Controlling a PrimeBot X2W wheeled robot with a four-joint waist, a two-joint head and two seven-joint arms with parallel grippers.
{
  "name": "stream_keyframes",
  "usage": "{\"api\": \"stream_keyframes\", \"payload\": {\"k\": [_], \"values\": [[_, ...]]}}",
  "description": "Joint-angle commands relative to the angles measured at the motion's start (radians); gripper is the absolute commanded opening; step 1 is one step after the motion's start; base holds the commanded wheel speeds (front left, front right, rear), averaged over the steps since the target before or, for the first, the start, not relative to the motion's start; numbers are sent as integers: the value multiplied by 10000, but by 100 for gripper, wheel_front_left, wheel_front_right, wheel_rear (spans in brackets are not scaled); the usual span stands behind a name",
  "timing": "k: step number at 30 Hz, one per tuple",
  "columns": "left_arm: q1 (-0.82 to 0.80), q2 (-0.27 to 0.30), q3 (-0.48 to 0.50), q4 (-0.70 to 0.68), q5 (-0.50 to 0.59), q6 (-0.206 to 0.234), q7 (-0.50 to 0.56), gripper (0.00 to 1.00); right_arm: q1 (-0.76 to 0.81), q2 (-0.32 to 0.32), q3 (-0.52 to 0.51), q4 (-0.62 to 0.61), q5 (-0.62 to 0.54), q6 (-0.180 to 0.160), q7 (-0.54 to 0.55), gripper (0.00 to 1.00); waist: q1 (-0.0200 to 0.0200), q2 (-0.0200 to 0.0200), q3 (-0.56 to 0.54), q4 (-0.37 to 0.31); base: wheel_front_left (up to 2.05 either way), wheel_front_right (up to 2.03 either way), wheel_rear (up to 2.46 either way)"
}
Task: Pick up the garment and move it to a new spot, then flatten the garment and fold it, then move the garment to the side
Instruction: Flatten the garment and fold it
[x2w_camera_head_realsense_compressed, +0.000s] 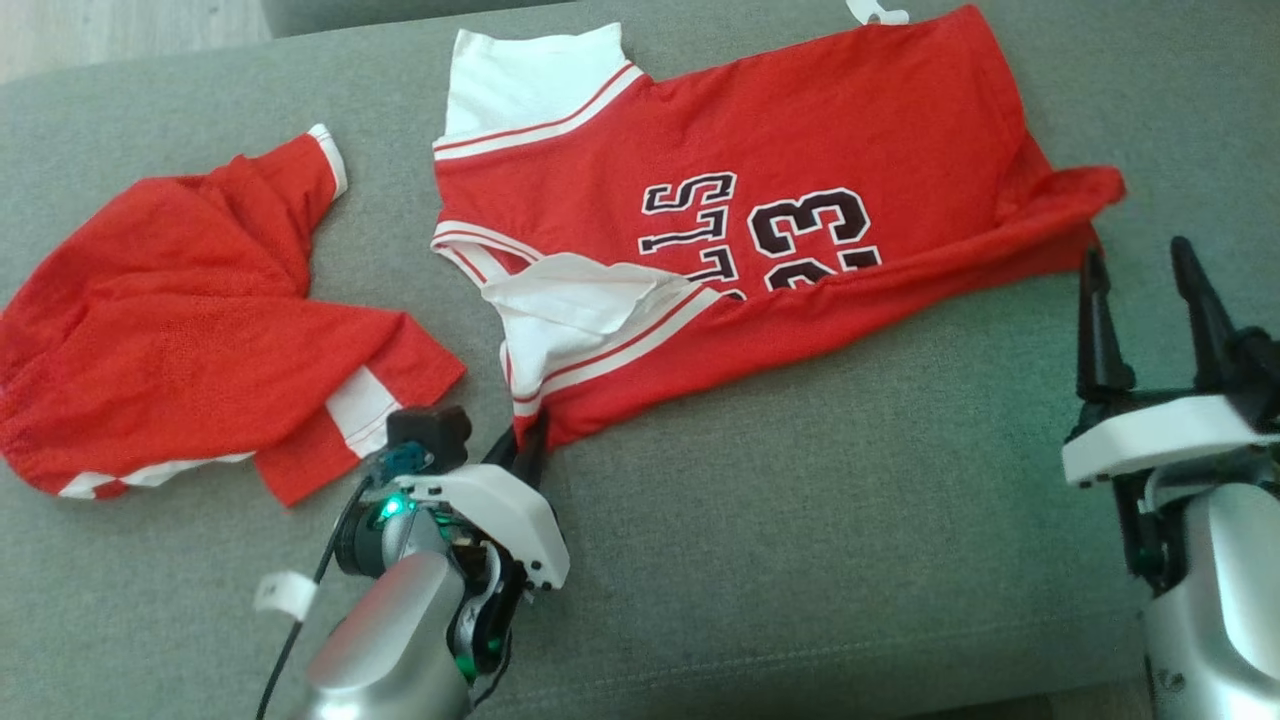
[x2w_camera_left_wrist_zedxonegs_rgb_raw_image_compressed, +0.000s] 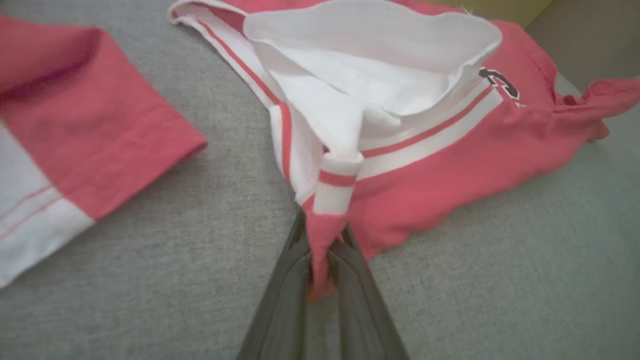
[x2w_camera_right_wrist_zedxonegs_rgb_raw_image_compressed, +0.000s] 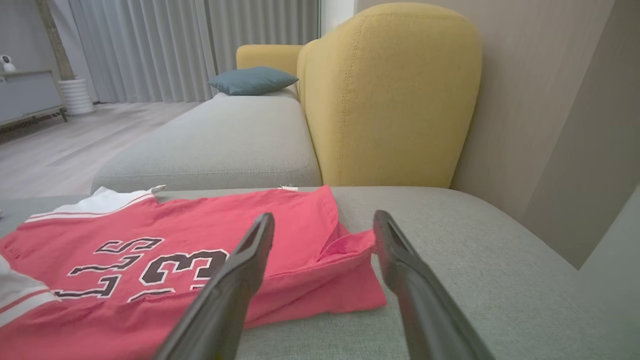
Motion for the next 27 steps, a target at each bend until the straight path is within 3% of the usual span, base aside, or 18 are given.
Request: {"api": "stream_keyframes", "payload": {"k": [1,6,15,27], "values": [[-334,42,306,-180,-69,-2,-209,0,-298,-19,89,-290,-111,2,72,100,0,-1,-28,27,0,0,0],[-510,68,501,-530,121,-8,-949,0,-289,116,-390,111,-386,2,641,100,0,-1,-202,195,0,0,0],[-277,114,643,-1322,468,-112,-1144,0,-591,424,-1468,1381,-839,2,2075,100,0,-1,-284,479,0,0,0],[-380,93,488,-1968,829,-230,-1159,0,-2476,681,-3546,3428,-1531,2,2591,100,0,-1,468,799,0,0,0]]}}
